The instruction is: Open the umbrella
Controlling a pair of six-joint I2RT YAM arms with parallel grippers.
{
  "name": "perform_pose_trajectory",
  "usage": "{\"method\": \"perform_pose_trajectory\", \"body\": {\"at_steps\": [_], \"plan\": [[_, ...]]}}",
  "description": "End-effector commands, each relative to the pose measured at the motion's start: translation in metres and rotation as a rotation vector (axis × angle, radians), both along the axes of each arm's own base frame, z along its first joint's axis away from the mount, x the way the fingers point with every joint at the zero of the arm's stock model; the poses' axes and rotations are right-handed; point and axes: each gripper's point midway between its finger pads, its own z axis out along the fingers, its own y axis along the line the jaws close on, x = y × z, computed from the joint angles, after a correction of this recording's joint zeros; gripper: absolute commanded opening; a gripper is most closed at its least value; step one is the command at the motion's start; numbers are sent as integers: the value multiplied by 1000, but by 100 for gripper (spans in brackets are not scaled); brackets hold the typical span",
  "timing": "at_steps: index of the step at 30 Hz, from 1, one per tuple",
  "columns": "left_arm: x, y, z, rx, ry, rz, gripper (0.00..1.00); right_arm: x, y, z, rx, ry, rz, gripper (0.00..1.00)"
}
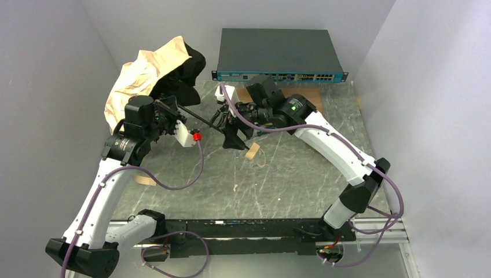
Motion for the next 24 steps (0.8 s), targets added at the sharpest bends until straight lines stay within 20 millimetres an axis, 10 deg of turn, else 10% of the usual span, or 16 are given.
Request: {"method": "perform_pose_trajectory", "body": {"at_steps": [1,7,11,14,16,20,24], "plan": [[3,6,41,15,-165,14,0,11,-9,-26,-96,-36,-25,68],[7,9,29,24,-156,35,0,0,-12,-36,-122,-7,33,1],[9,7,20,23,-159,25,0,-3,-9,-40,-130,16,66,0],[11,8,20,14,-163,34,0,-2,-9,-51,-161,44,72,46],[13,9,23,7,-162,44,0,-2,-9,-57,-179,48,82,41],[13,10,25,-6,-160,56,0,-1,-10,-63,-195,52,84,0],[9,11,14,-20,-144,55,14,-3,-5,-47,-132,26,97,0]]}}
